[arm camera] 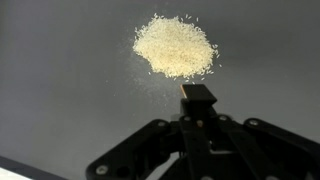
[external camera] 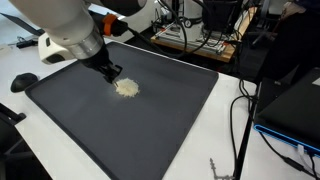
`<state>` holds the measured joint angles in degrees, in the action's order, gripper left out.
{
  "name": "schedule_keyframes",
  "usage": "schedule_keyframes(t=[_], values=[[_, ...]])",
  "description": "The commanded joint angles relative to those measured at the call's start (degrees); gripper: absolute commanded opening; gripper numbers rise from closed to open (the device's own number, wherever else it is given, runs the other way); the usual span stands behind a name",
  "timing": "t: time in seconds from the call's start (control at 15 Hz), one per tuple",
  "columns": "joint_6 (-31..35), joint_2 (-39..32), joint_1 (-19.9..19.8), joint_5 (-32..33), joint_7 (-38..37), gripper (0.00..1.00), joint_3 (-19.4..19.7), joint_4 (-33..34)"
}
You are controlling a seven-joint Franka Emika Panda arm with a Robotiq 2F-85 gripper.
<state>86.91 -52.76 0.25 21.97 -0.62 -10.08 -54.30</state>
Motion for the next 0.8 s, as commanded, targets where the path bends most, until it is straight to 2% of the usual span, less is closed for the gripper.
schedule_keyframes(t=[0.0, 0.2, 0.27, 0.73], values=[[5.7, 5.9, -5.3, -4.6, 2.5, 0.03, -3.1, -9.2], [12.1, 9.3, -9.6, -7.3, 4.2, 0.03, -4.9, -16.2], [14.9, 10.9, -8.1, -12.2, 6.5, 0.03, -0.5, -18.7], [31.8, 19.8, -14.2, -28.8, 16.5, 0.03, 2.2, -37.5]])
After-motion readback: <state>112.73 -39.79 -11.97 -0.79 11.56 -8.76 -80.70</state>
